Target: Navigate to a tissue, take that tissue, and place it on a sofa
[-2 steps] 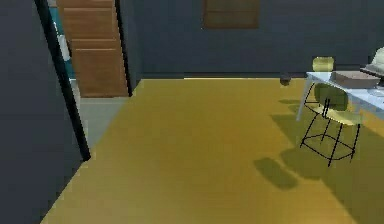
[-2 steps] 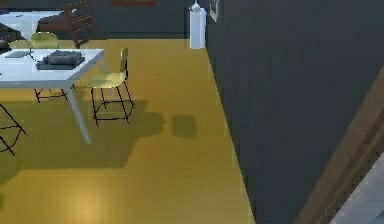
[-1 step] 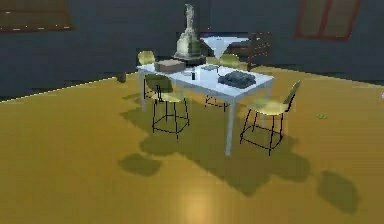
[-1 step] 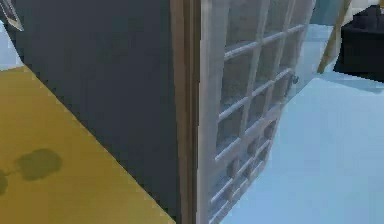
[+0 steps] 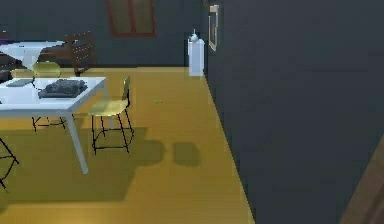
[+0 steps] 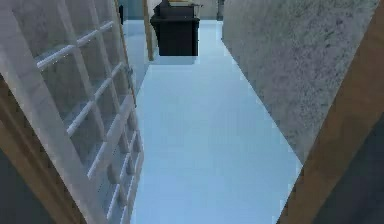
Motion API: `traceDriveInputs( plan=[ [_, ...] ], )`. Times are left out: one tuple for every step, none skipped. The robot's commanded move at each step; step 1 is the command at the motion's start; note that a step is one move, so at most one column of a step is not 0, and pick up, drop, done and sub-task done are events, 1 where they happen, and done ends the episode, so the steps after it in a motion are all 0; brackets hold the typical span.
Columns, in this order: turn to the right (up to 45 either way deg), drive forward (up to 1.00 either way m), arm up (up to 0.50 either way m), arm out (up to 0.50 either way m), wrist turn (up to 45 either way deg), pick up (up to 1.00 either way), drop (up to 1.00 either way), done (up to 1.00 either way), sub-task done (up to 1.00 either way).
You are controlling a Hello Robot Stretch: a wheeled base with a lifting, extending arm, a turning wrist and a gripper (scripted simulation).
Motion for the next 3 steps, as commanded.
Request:
traceDriveInputs(
  plan=[
    [0.0, 1.00, 0.00, 0.00, 0.0, 0.00, 0.00, 0.00, 0.00],
    [0.0, 1.00, 0.00, 0.00, 0.0, 0.00, 0.00, 0.00, 0.00],
    [0.0, 1.00, 0.00, 0.00, 0.0, 0.00, 0.00, 0.00, 0.00]
  ],
)
